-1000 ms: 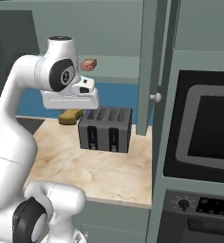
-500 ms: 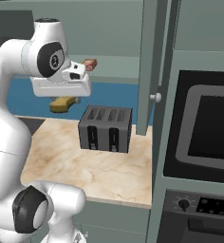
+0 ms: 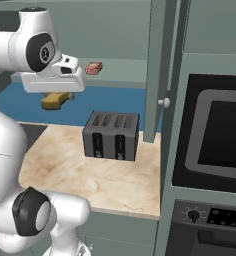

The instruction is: Pick up the bar soap and sponge from the sink, and place them back in the cabinet, and close the cabinet doors.

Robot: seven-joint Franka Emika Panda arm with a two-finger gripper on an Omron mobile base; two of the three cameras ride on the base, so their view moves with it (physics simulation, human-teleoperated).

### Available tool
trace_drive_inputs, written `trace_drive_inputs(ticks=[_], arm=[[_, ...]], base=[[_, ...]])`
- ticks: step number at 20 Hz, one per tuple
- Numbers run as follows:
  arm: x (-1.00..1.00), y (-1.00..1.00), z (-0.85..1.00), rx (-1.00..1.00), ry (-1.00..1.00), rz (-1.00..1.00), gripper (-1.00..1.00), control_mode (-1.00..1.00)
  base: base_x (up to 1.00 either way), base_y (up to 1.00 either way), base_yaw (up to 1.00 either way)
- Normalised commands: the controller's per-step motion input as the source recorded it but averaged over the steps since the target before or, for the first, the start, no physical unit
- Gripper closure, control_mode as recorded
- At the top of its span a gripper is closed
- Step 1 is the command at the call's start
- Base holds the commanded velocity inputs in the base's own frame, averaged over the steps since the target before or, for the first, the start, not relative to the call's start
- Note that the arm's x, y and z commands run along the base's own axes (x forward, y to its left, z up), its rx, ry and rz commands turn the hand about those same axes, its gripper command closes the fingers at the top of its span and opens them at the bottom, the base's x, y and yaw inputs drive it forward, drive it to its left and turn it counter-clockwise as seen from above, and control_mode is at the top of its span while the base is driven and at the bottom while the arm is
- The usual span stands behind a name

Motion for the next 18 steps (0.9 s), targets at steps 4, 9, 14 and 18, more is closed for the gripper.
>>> trace_drive_inputs(ticks=[4,9,14,18], arm=[[0.05,0.25,0.06,0.0,-0.12,0.0,1.0,-1.0],[0.2,0.15,0.05,0.0,-0.13,0.0,1.0,-1.0],[0.37,0.08,0.0,0.0,-0.08,0.0,1.0,-1.0],[0.46,0.0,0.0,0.0,-0.04,0.0,1.0,-1.0]], base=[[0.0,0.0,0.0],[0.0,0.0,0.0],[0.0,0.0,0.0],[0.0,0.0,0.0]])
